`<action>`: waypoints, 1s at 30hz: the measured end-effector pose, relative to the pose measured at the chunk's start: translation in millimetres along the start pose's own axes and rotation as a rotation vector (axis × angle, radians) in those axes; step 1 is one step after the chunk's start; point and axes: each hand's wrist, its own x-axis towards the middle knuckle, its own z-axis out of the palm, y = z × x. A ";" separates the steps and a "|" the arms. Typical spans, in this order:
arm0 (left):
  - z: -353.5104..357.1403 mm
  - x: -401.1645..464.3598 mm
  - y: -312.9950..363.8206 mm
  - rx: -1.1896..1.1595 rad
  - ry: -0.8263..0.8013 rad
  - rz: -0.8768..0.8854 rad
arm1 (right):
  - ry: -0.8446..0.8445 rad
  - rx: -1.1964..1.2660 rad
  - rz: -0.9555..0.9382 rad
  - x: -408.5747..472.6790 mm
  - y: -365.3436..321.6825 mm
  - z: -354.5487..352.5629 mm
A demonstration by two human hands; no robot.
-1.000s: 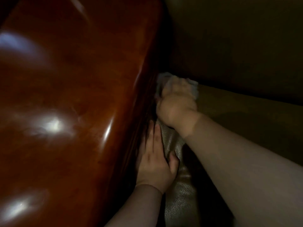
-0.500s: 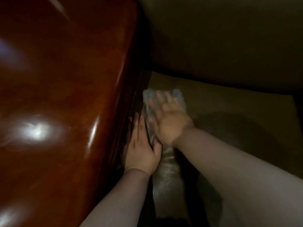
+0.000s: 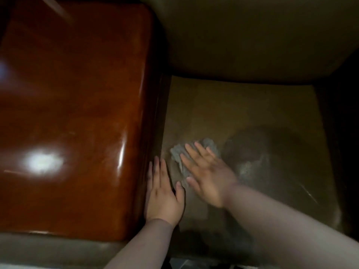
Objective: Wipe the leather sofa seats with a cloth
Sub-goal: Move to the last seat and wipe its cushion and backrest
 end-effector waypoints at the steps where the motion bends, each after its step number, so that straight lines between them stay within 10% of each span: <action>1: 2.5 -6.9 -3.9 -0.008 0.009 0.010 | 0.041 -0.081 -0.065 2.1 14.6 1.4; 7: 12.0 -12.0 -8.2 -0.012 0.085 0.021 | 0.154 0.021 0.533 41.0 68.4 -25.0; 13: 15.4 -35.3 -9.7 -0.032 0.116 -0.057 | 0.044 -0.131 -0.087 -28.0 -27.5 32.7; 22: 64.3 -58.9 -12.9 -0.025 0.411 -0.161 | 0.193 -0.078 0.292 81.8 24.1 -20.8; 30: 56.6 -60.0 -12.7 -0.042 0.407 -0.153 | 0.107 -0.145 -0.207 28.0 -54.4 37.2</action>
